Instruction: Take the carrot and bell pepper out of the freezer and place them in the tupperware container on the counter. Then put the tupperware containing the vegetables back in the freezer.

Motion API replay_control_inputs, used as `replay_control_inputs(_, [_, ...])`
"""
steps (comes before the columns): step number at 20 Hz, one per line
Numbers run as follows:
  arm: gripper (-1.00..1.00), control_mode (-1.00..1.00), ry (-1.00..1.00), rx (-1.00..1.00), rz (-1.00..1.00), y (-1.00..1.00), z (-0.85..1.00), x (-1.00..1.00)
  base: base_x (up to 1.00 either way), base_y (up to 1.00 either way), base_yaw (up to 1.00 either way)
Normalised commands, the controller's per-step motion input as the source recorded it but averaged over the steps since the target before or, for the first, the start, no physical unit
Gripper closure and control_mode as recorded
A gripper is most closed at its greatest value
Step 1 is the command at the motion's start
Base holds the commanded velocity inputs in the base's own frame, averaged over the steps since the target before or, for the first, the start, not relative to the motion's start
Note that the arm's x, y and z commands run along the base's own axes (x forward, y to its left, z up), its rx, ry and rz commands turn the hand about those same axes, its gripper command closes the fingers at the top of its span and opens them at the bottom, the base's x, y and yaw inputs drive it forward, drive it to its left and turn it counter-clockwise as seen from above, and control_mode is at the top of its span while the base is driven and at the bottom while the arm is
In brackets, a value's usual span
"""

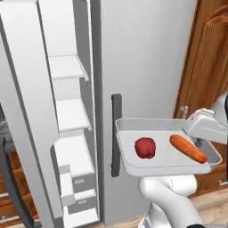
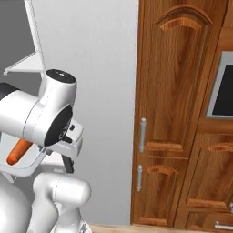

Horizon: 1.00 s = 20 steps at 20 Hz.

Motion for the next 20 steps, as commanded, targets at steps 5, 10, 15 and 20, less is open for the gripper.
replay_control_inputs(5, [1.00,1.00,0.00,0.00,0.00,0.00,0.00,0.00,0.72,0.14,-0.05])
replay_control_inputs(10, [1.00,1.00,0.00,0.00,0.00,0.00,0.00,0.00,0.44,-0.01,-0.01])
replay_control_inputs(15, [1.00,1.00,0.00,0.00,0.00,0.00,0.00,0.00,-0.18,0.35,-0.03])
replay_control_inputs(20, [1.00,1.00,0.00,0.00,0.00,0.00,0.00,0.00,-0.08,0.24,-0.04])
